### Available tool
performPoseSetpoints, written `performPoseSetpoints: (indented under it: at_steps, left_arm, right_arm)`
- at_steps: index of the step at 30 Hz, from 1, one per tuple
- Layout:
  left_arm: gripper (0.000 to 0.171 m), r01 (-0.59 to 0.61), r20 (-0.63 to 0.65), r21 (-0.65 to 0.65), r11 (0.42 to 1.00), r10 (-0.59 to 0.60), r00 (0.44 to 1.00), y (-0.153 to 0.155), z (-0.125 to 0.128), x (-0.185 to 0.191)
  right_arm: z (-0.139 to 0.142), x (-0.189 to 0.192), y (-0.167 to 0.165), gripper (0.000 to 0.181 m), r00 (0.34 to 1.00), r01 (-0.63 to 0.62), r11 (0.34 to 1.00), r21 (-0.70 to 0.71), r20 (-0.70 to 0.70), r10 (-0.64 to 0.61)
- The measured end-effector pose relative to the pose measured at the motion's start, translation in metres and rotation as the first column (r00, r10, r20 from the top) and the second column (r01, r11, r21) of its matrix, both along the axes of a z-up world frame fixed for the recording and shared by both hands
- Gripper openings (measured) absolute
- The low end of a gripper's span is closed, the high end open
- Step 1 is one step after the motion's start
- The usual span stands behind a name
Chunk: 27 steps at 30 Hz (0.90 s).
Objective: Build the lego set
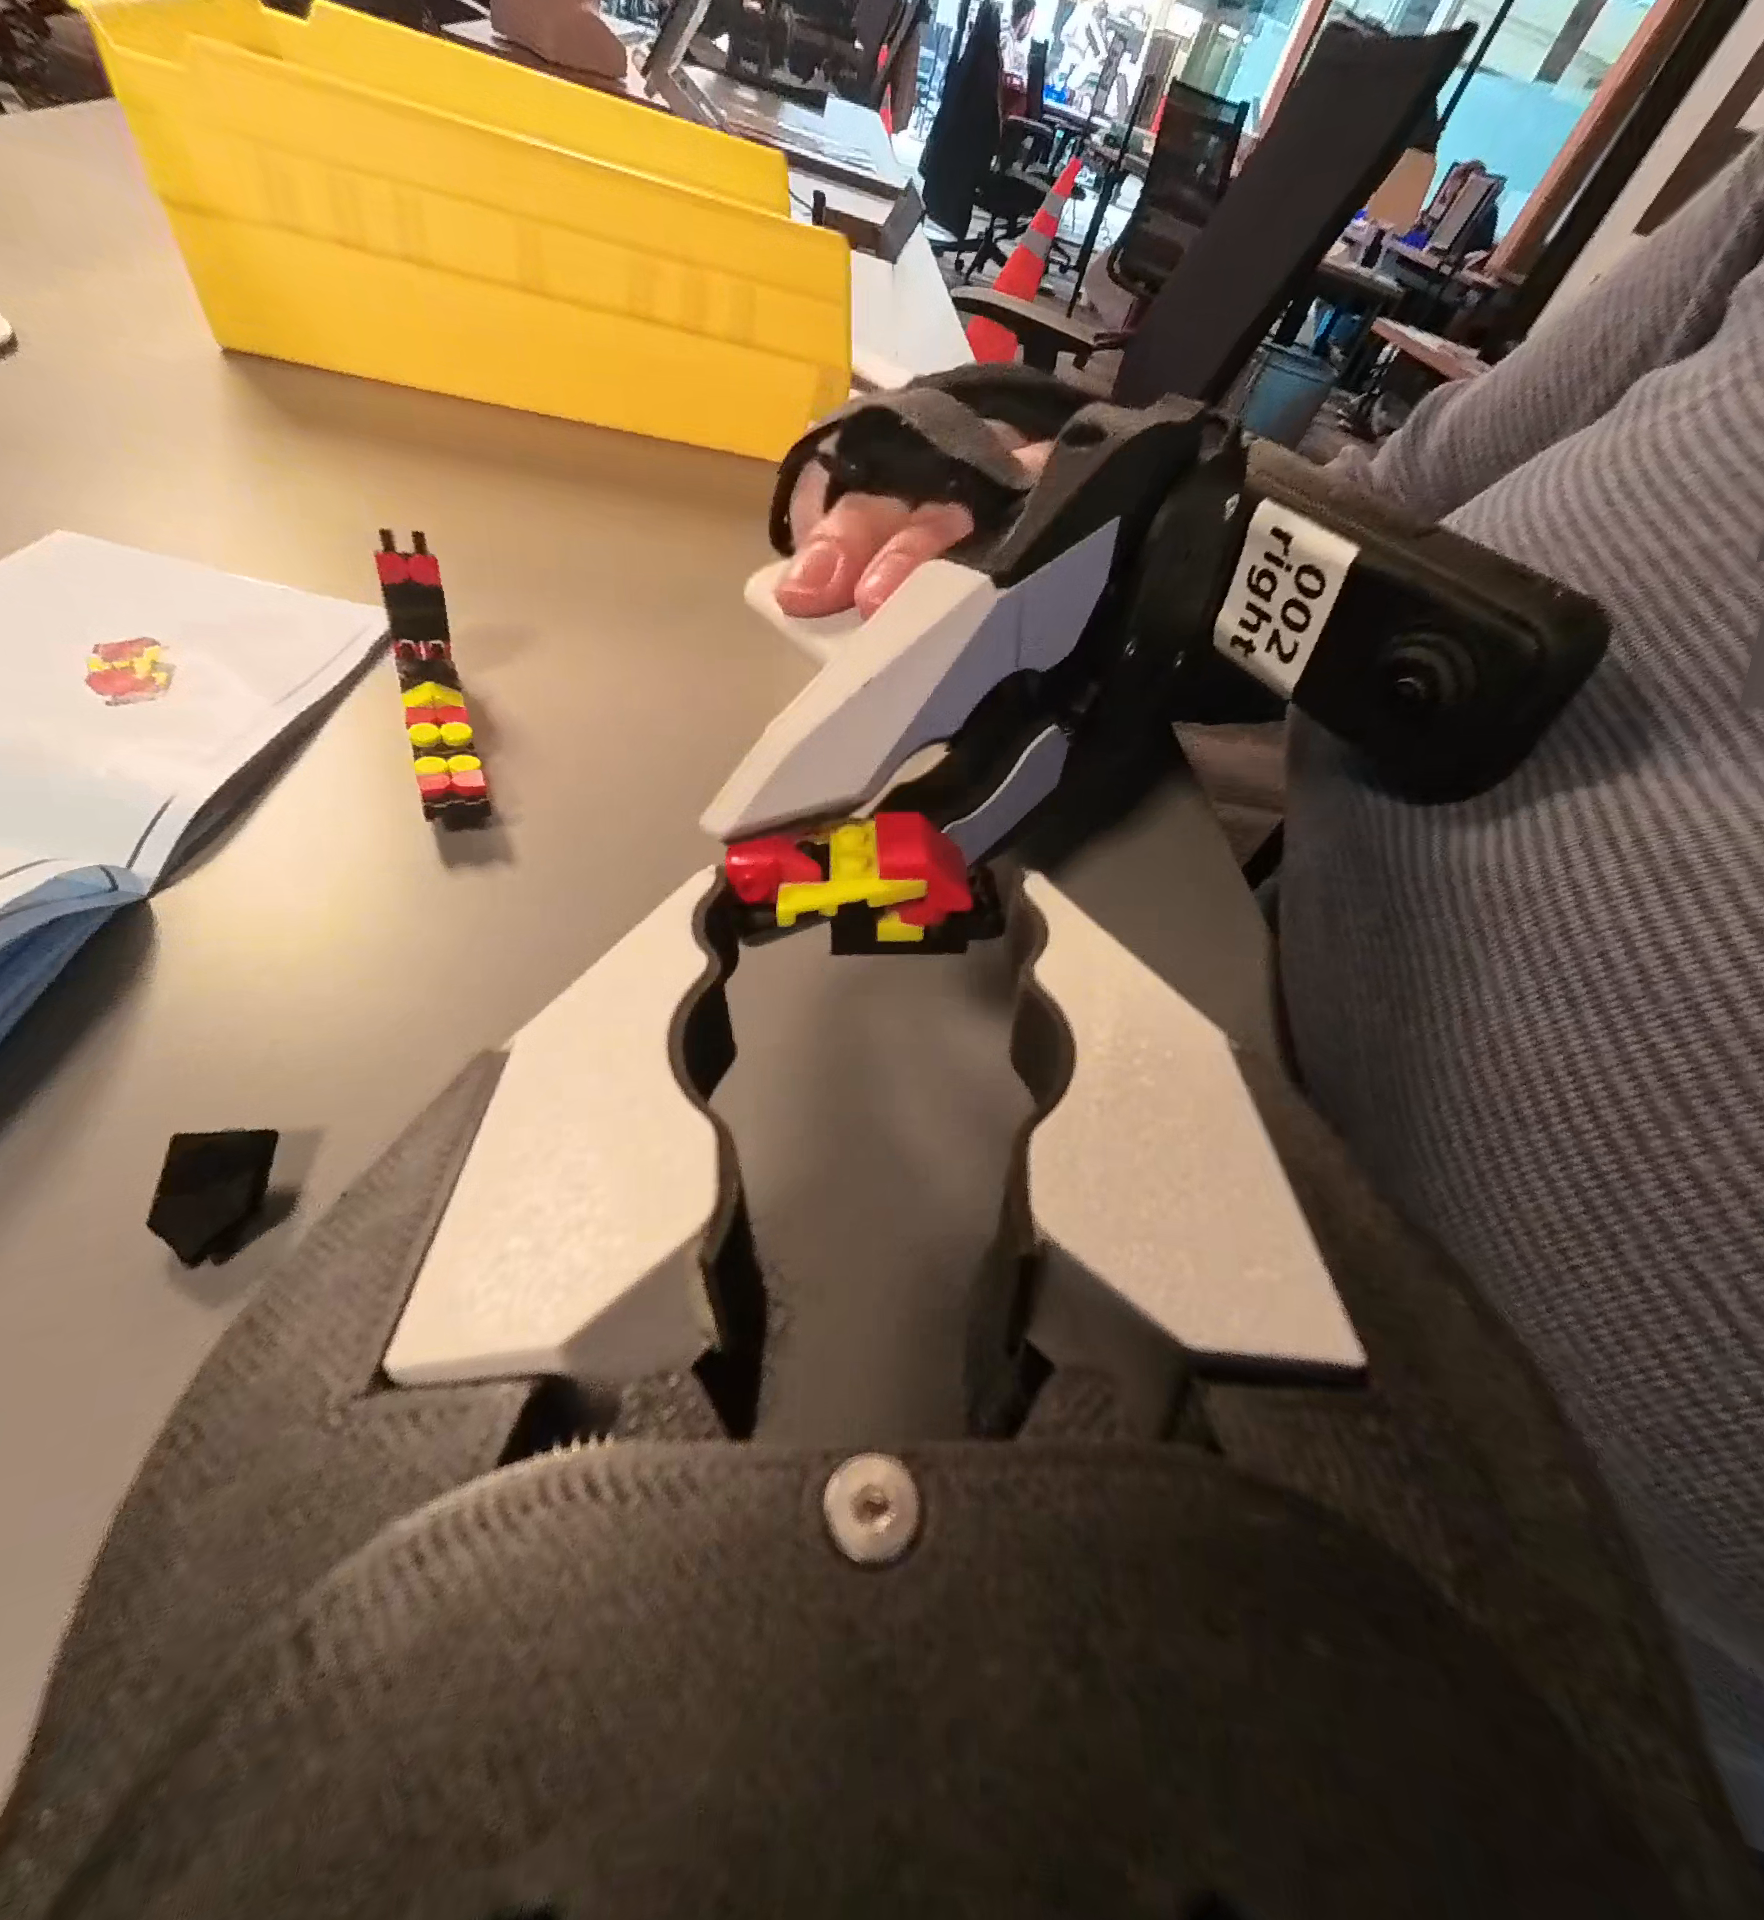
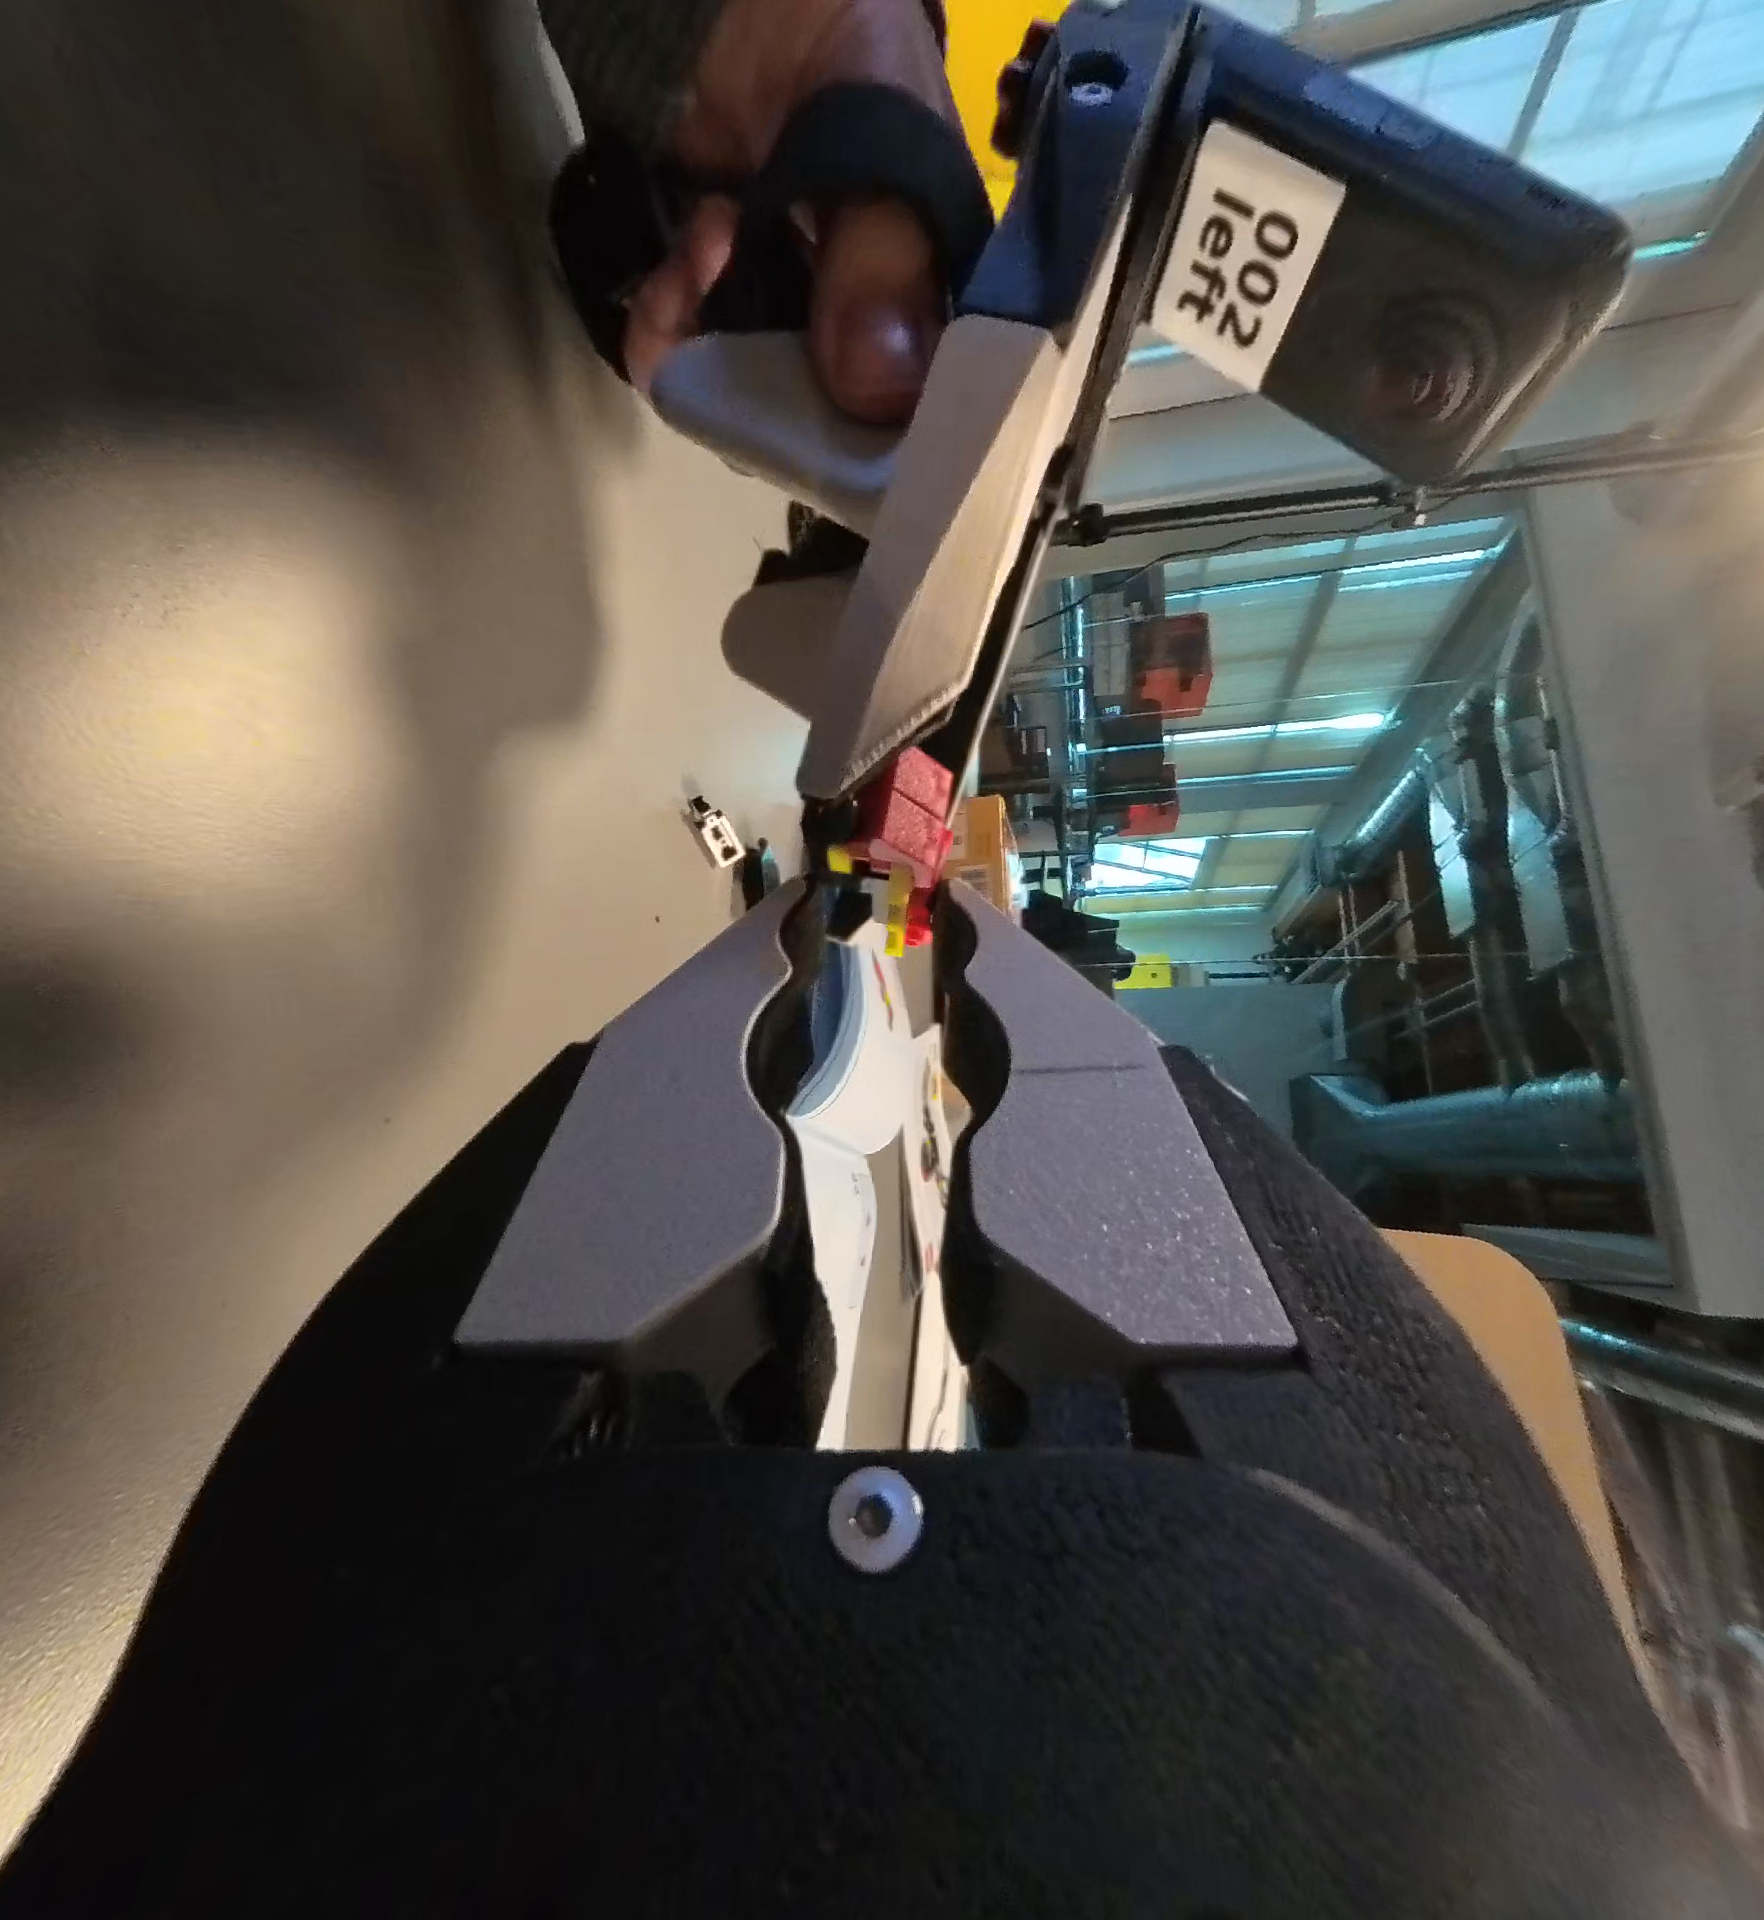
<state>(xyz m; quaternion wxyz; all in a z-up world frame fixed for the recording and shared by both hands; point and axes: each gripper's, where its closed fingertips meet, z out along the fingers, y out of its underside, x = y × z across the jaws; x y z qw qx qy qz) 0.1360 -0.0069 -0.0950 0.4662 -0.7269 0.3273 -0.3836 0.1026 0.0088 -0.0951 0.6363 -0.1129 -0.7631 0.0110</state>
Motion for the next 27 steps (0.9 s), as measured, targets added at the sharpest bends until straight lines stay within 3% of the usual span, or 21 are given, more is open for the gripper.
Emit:
performPoseSetpoints:
  at_steps: [4, 6, 9, 11, 14, 17, 19, 21, 25, 27]
  left_arm:
    - [0.051, -0.008, 0.035, -0.030, 1.000, 0.009, 0.999, 0.002, 0.000, -0.002]
    - [0.051, -0.014, 0.060, -0.011, 1.000, 0.015, 0.998, 0.002, 0.005, -0.006]
    - [0.051, 0.085, 0.231, 0.027, 0.996, -0.089, 0.969, -0.010, 0.032, -0.009]
    - [0.051, 0.222, 0.417, 0.047, 0.974, -0.221, 0.881, -0.028, 0.056, -0.012]
    - [0.051, 0.389, 0.663, 0.069, 0.919, -0.333, 0.670, -0.045, 0.084, -0.025]
    - [0.051, 0.520, 0.796, 0.108, 0.847, -0.387, 0.466, -0.056, 0.100, -0.039]
    - [0.051, 0.578, 0.833, 0.140, 0.804, -0.411, 0.370, -0.062, 0.106, -0.044]
    - [0.050, 0.616, 0.846, 0.165, 0.770, -0.432, 0.314, -0.066, 0.107, -0.046]
    - [0.050, 0.681, 0.876, 0.206, 0.702, -0.443, 0.191, -0.072, 0.110, -0.049]
    - [0.050, 0.707, 0.880, 0.226, 0.670, -0.452, 0.148, -0.074, 0.111, -0.049]
  right_arm:
    - [-0.001, -0.001, 0.003, 0.020, 1.000, 0.005, 0.996, -0.083, -0.010, -0.006]
    - [-0.004, 0.001, 0.018, 0.033, 0.998, 0.058, 0.988, -0.146, -0.011, -0.060]
    - [0.001, 0.008, 0.043, 0.053, 0.988, 0.087, 0.955, -0.283, -0.096, -0.118]
    - [0.011, 0.014, 0.056, 0.052, 0.976, 0.088, 0.939, -0.333, -0.161, -0.148]
    - [0.024, 0.020, 0.065, 0.051, 0.955, 0.064, 0.920, -0.388, -0.244, -0.169]
    - [0.028, 0.021, 0.060, 0.050, 0.953, 0.022, 0.910, -0.414, -0.268, -0.145]
    - [0.034, 0.018, 0.040, 0.050, 0.956, -0.081, 0.880, -0.469, -0.285, -0.064]
    - [0.047, 0.014, 0.009, 0.049, 0.950, -0.236, 0.782, -0.576, -0.307, 0.061]
    - [0.084, 0.008, -0.047, 0.048, 0.871, -0.487, 0.424, -0.763, -0.387, 0.303]
    - [0.098, 0.003, -0.056, 0.044, 0.846, -0.521, 0.343, -0.782, -0.420, 0.329]
